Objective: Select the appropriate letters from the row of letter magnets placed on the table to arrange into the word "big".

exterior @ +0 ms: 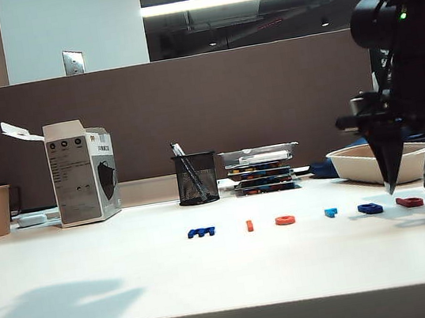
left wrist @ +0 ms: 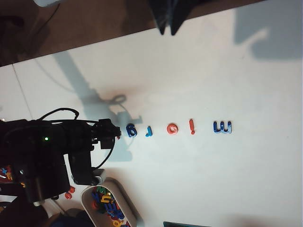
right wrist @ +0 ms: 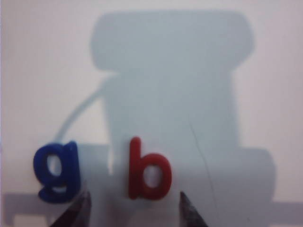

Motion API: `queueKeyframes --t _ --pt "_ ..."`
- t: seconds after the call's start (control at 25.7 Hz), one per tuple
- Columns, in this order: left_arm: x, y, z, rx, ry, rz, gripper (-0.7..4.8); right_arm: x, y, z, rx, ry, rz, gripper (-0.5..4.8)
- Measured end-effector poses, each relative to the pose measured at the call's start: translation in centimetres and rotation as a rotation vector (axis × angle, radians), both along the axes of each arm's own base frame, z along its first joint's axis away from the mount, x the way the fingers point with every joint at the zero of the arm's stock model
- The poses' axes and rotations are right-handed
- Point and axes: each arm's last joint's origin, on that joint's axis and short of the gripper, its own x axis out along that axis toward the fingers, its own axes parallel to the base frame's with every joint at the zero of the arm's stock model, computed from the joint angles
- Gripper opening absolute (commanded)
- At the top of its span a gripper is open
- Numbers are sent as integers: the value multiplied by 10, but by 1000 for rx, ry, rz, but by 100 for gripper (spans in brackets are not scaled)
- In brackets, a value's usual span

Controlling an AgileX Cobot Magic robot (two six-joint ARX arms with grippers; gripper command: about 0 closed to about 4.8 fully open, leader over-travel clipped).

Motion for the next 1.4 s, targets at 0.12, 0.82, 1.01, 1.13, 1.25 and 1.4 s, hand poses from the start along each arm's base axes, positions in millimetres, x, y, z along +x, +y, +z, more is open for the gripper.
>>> queueKeyframes --t 0.12,0.82,1.01,1.13,1.25,1.4 --pt "0 0 0 0 0 1 -5 4 0 -6 0 -2 -1 233" --pt "0 0 0 -1 0 0 -5 11 0 -17 -11 4 -9 198" --pt "0 0 0 0 0 0 -5 9 0 -17 -14 16 -8 198" --pt "0 0 0 0 0 1 -5 9 0 -17 -16 22 -7 198" --pt "0 0 0 -1 0 1 -5 8 0 -17 -17 32 -8 173" --pt "0 0 0 0 0 0 -5 8 0 -17 -19 34 -9 115"
